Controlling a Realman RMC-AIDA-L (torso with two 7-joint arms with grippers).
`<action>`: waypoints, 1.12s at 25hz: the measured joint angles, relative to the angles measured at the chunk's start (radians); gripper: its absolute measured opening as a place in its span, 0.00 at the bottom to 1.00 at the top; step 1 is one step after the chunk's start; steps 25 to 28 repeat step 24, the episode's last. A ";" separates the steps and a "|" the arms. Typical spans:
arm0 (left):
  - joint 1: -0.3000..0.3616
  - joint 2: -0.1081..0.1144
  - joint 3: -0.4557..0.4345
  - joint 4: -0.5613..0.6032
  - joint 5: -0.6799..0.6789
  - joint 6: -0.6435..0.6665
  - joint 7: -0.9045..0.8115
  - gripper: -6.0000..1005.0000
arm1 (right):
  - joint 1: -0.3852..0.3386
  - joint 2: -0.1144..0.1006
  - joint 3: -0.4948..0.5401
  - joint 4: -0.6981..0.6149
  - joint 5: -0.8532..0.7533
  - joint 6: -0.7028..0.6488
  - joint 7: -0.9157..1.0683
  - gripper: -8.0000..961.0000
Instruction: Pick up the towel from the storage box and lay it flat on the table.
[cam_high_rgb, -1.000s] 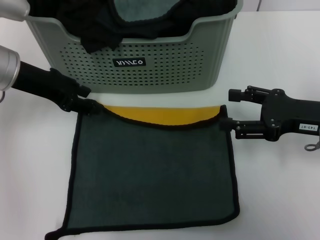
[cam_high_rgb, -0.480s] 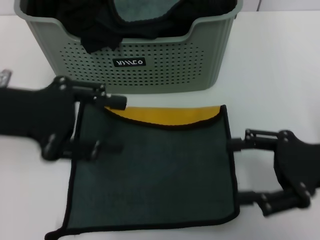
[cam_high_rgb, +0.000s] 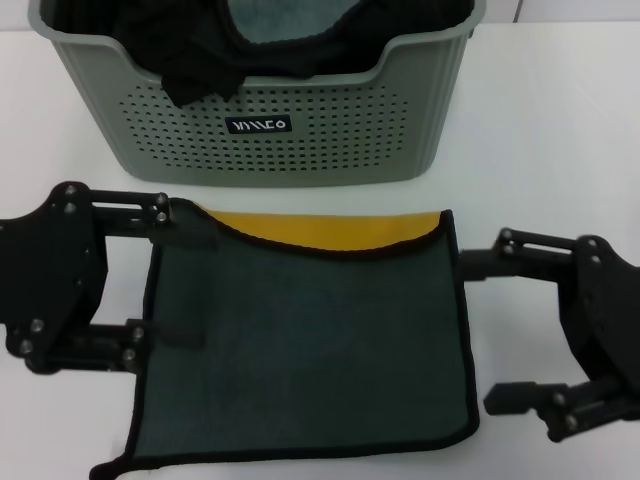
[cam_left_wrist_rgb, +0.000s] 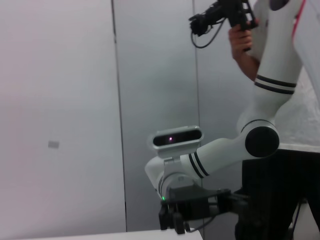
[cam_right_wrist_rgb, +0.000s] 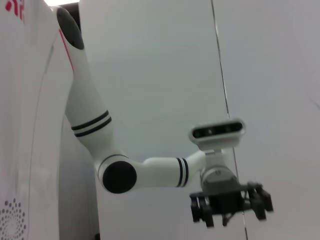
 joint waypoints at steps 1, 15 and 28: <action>-0.008 0.003 -0.004 -0.025 0.007 0.000 0.003 0.62 | 0.010 0.000 -0.006 0.008 0.006 0.008 -0.001 0.92; -0.118 0.012 -0.125 -0.229 0.110 -0.005 0.063 0.62 | 0.079 0.000 -0.018 0.073 0.020 0.085 -0.026 0.92; -0.136 0.005 -0.180 -0.242 0.149 -0.005 0.050 0.62 | 0.104 -0.004 -0.015 0.097 0.023 0.107 -0.030 0.92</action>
